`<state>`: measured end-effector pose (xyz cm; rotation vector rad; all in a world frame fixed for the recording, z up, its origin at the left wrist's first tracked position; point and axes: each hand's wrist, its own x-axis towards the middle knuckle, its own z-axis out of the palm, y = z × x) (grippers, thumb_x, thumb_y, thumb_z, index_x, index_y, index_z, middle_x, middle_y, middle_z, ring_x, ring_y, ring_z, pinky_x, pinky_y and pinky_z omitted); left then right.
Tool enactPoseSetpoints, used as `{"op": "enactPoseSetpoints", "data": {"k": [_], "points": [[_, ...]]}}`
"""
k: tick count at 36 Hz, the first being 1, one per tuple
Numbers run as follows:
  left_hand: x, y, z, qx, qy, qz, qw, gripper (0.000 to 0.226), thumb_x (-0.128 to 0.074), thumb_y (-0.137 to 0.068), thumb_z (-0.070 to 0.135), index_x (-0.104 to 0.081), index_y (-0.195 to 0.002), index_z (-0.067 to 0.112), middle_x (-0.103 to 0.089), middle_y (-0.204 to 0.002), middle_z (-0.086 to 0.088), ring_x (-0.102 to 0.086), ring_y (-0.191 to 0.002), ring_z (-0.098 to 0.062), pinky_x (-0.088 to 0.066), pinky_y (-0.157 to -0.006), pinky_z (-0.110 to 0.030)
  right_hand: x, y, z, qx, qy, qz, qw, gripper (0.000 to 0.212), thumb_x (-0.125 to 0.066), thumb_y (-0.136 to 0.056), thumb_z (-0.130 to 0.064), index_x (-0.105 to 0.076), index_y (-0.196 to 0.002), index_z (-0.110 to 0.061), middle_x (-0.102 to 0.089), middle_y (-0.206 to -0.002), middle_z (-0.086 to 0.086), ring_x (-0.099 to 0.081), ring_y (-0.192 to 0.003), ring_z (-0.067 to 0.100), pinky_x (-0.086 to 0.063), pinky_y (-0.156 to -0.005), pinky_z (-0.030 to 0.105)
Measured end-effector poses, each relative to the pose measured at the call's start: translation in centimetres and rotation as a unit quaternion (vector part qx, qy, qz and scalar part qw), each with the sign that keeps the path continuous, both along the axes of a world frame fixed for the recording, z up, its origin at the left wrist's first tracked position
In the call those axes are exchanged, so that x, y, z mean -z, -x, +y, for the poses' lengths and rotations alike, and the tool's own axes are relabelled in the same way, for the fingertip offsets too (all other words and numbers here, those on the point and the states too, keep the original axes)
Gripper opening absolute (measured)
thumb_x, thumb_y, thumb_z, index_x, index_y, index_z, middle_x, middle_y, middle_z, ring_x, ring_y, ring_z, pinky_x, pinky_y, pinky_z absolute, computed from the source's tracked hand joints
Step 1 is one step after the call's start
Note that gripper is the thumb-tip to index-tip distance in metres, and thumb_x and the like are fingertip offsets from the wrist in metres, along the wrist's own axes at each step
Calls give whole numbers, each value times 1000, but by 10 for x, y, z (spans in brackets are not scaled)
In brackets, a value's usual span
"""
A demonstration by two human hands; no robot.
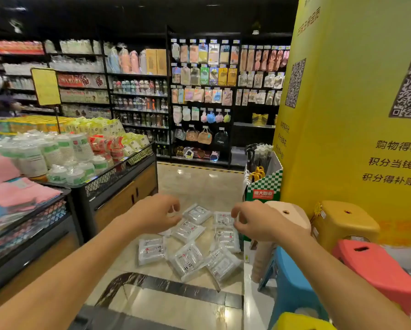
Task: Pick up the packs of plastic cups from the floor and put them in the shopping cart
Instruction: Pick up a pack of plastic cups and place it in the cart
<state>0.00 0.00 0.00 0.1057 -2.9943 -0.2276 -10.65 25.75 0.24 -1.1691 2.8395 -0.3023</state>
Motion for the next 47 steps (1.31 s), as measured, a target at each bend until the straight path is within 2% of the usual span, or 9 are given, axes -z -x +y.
{"op": "enactPoseSetpoints", "data": {"k": [5, 9, 12, 17, 23, 30, 37, 41, 47], "points": [[14, 2, -19, -24, 35, -34, 999, 34, -55, -95, 48, -58, -122, 27, -62, -117, 9, -57, -94, -10, -49, -80, -27, 6, 22, -28, -12, -31, 6, 999, 32, -57, -97, -37, -60, -126, -25, -66, -114, -3, -63, -95, 14, -56, -82, 29], [26, 13, -50, -48, 56, -34, 997, 32, -54, -95, 47, -57, -121, 28, -64, -106, 9, -60, -90, -11, -53, -80, -30, 16, 42, -66, -36, -36, 12, 999, 30, -56, -97, -36, -60, -124, -24, -66, -116, -3, -62, -97, 14, -56, -84, 30], [34, 31, -83, -54, 74, -43, 995, 29, -53, -96, 45, -57, -117, 27, -63, -102, 9, -58, -86, -11, -48, -73, -27, 22, 63, -101, -51, -41, 4, 998, 31, -56, -97, -36, -60, -126, -24, -66, -117, -4, -62, -98, 13, -55, -87, 30], [37, 67, -142, -56, 86, -46, 994, 31, -51, -98, 43, -54, -122, 25, -62, -108, 7, -55, -90, -13, -46, -79, -29, 28, 107, -165, -43, -53, 22, 997, 30, -54, -96, -39, -59, -123, -28, -66, -114, -6, -62, -97, 15, -56, -85, 38], [42, 117, -212, -56, 101, -56, 992, 27, -50, -98, 42, -55, -118, 25, -54, -98, 9, -50, -85, -12, -36, -68, -28, 34, 161, -235, -32, -65, 21, 997, 32, -53, -96, -41, -58, -125, -29, -66, -113, -6, -62, -96, 16, -56, -84, 38], [61, 176, -267, -60, 65, -97, 991, 29, -51, -95, 45, -55, -116, 24, -62, -98, 6, -61, -86, -15, -53, -77, -33, 46, 221, -289, -29, -77, 1, 997, 33, -53, -95, -42, -57, -126, -29, -66, -115, -5, -63, -98, 19, -56, -84, 41], [89, 277, -298, -68, 43, -108, 991, 31, -53, -96, 43, -56, -121, 25, -64, -100, 5, -62, -87, -14, -55, -81, -34, 71, 321, -329, -35, -83, -16, 996, 35, -52, -97, -42, -56, -128, -29, -65, -118, -4, -62, -100, 20, -55, -85, 41], [110, 339, -309, -82, 31, -117, 989, 38, -51, -97, 43, -52, -129, 24, -62, -120, 2, -62, -101, -18, -52, -85, -34, 90, 387, -347, -41, -81, -23, 996, 35, -53, -97, -40, -55, -129, -29, -65, -118, -3, -63, -101, 21, -55, -84, 41], [152, 440, -321, -119, -44, -143, 982, 40, -52, -96, 40, -49, -133, 25, -64, -124, 0, -64, -102, -22, -54, -85, -41, 134, 493, -372, -62, -79, -70, 993, 34, -55, -95, -37, -57, -127, -24, -65, -114, -1, -60, -108, 23, -52, -89, 43]]}}
